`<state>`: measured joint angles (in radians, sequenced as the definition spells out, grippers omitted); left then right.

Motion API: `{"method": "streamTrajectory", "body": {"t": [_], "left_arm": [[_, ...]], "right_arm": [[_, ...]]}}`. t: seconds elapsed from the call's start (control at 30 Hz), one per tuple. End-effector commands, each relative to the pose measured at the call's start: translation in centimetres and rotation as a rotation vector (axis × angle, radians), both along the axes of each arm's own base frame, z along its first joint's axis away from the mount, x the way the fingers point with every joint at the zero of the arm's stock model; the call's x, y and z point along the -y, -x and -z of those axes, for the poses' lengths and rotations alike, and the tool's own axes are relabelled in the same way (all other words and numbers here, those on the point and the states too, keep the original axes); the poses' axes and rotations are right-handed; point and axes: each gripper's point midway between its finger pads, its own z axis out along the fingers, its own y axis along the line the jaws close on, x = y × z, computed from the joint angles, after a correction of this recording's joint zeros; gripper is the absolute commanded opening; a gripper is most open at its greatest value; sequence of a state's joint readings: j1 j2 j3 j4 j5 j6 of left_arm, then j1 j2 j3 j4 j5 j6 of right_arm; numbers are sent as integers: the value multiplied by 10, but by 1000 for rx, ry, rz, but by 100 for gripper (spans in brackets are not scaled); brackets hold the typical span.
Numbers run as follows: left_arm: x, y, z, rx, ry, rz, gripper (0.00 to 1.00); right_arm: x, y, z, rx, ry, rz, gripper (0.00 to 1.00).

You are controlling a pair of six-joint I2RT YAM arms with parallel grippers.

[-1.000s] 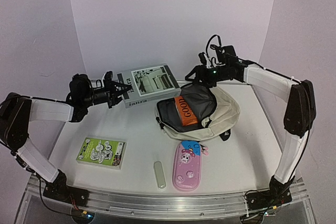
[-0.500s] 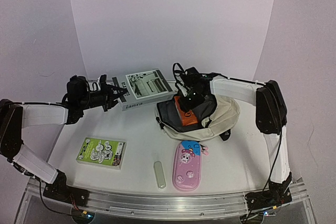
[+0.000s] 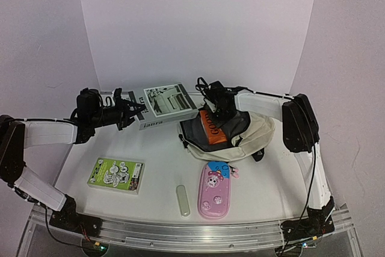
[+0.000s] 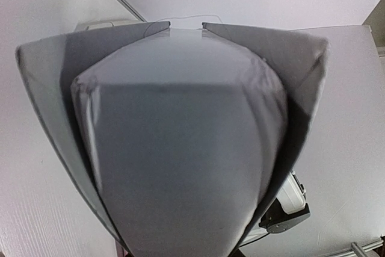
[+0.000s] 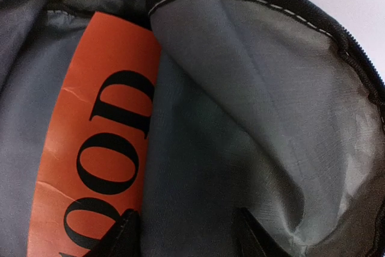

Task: Pack the student bag
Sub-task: Place the book in the student bag.

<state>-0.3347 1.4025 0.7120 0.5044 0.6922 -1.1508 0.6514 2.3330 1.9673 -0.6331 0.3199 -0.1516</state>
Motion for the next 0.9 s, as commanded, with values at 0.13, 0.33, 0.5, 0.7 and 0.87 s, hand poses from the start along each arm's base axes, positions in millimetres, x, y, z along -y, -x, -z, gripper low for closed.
{"method": "streamTrajectory", "body": {"t": [0.13,0.33,0.5,0.7,0.87], "left_arm": [[0,0,-14,63,7,14,19],[6,3,-2,33,27,61,17],[12,4,8,11,45,82,17],[23,-3,30,-34,82,116,16],[32,-12,46,-66,108,127,16]], "right_arm": [[-1,9,-14,-44,-13,-10,0],[-32,22,-75,-55,-269,-49,0],[-45,22,-95,-58,-365,-48,0],[-53,13,-109,-35,-431,-13,0],[-55,10,-123,-10,-457,-10,0]]}}
